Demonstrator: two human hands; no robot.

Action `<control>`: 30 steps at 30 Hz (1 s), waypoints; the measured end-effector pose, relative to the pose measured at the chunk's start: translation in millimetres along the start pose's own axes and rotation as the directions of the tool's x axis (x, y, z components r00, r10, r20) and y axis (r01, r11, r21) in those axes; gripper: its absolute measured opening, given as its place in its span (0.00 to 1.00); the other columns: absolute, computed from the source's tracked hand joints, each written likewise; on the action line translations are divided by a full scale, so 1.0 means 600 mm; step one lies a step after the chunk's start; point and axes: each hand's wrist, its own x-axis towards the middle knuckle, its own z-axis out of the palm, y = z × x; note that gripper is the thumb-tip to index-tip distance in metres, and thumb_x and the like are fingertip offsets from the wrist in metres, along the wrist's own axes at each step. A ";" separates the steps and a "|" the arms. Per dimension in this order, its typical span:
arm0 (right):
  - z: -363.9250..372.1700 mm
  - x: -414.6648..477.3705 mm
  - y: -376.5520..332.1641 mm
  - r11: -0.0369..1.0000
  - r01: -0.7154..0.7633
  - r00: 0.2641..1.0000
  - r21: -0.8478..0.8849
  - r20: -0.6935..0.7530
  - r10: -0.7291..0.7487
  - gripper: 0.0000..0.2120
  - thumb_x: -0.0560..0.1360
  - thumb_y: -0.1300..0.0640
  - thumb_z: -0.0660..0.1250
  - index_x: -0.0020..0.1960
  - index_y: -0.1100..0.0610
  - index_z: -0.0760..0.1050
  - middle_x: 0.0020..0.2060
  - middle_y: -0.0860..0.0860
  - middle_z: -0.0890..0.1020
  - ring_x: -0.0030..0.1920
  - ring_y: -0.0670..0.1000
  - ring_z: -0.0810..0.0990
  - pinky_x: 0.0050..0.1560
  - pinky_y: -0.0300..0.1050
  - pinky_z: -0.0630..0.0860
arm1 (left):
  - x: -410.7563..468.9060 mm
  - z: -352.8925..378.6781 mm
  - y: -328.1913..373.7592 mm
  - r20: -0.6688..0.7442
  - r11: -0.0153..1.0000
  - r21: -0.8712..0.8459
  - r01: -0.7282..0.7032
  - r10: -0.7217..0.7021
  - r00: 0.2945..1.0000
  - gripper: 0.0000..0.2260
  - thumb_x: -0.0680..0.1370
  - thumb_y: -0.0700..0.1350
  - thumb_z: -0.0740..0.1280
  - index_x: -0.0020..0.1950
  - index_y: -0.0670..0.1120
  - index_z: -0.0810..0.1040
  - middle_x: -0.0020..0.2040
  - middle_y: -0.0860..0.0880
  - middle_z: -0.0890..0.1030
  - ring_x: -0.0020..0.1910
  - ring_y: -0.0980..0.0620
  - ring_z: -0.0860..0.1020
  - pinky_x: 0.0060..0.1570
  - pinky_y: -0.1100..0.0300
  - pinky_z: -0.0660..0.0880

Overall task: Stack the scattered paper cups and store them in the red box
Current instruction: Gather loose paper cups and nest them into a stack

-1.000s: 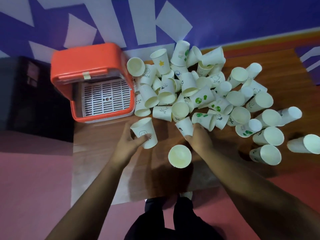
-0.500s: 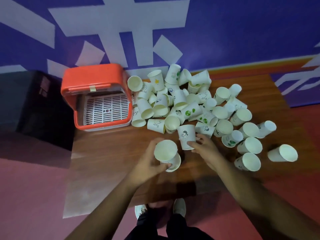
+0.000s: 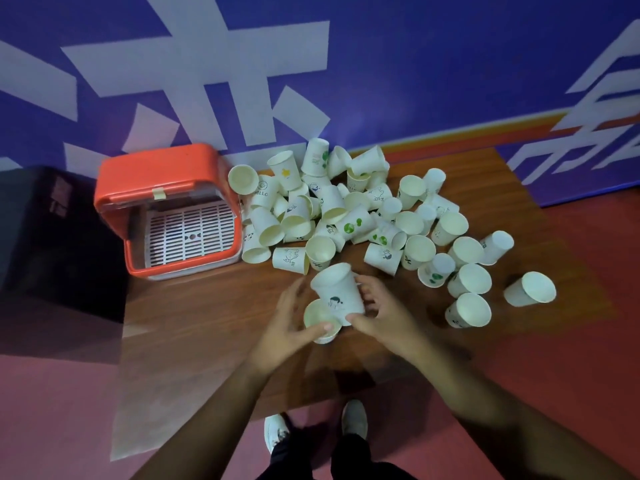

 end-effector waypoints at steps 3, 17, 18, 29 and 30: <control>0.016 -0.012 0.005 0.992 0.069 0.997 -0.105 0.027 -0.066 0.29 0.69 0.60 0.75 0.68 0.50 0.71 0.59 0.43 0.78 0.58 0.38 0.76 0.57 0.34 0.73 | -0.001 -0.004 0.031 -0.012 0.988 -0.151 -0.045 0.044 0.999 0.44 0.67 0.62 0.79 0.79 0.55 0.64 0.75 0.57 0.70 0.73 0.56 0.70 0.72 0.50 0.70; -0.023 0.089 0.076 0.887 -0.076 0.980 -0.456 -0.196 -0.017 0.27 0.74 0.55 0.70 0.71 0.58 0.69 0.68 0.54 0.69 0.68 0.53 0.70 0.67 0.47 0.68 | 0.006 0.016 -0.036 -0.059 0.974 0.209 -0.091 0.106 0.993 0.34 0.68 0.52 0.80 0.72 0.54 0.71 0.68 0.57 0.73 0.69 0.57 0.69 0.71 0.49 0.67; -0.021 0.102 0.088 0.862 -0.128 0.981 -0.490 -0.193 0.036 0.30 0.74 0.53 0.70 0.72 0.59 0.67 0.69 0.56 0.68 0.70 0.55 0.68 0.68 0.49 0.68 | 0.009 0.021 -0.041 -0.057 0.971 0.226 -0.078 0.093 0.994 0.34 0.68 0.52 0.80 0.71 0.54 0.72 0.68 0.57 0.73 0.68 0.56 0.69 0.71 0.47 0.67; 0.029 0.175 0.171 0.773 -0.206 0.977 -0.600 -0.174 0.125 0.32 0.70 0.49 0.76 0.67 0.60 0.68 0.62 0.58 0.74 0.63 0.59 0.74 0.62 0.55 0.74 | 0.014 0.043 -0.064 -0.064 0.990 0.139 0.004 0.004 0.998 0.35 0.70 0.50 0.80 0.71 0.66 0.65 0.68 0.60 0.70 0.69 0.63 0.67 0.67 0.65 0.66; 0.029 0.175 0.171 0.777 -0.201 0.977 -0.597 -0.174 0.120 0.30 0.70 0.51 0.75 0.67 0.60 0.68 0.61 0.58 0.74 0.62 0.59 0.75 0.60 0.55 0.75 | 0.009 0.044 -0.064 -0.068 0.991 0.131 0.007 0.002 0.998 0.35 0.71 0.50 0.79 0.72 0.64 0.65 0.69 0.61 0.70 0.70 0.64 0.66 0.67 0.67 0.65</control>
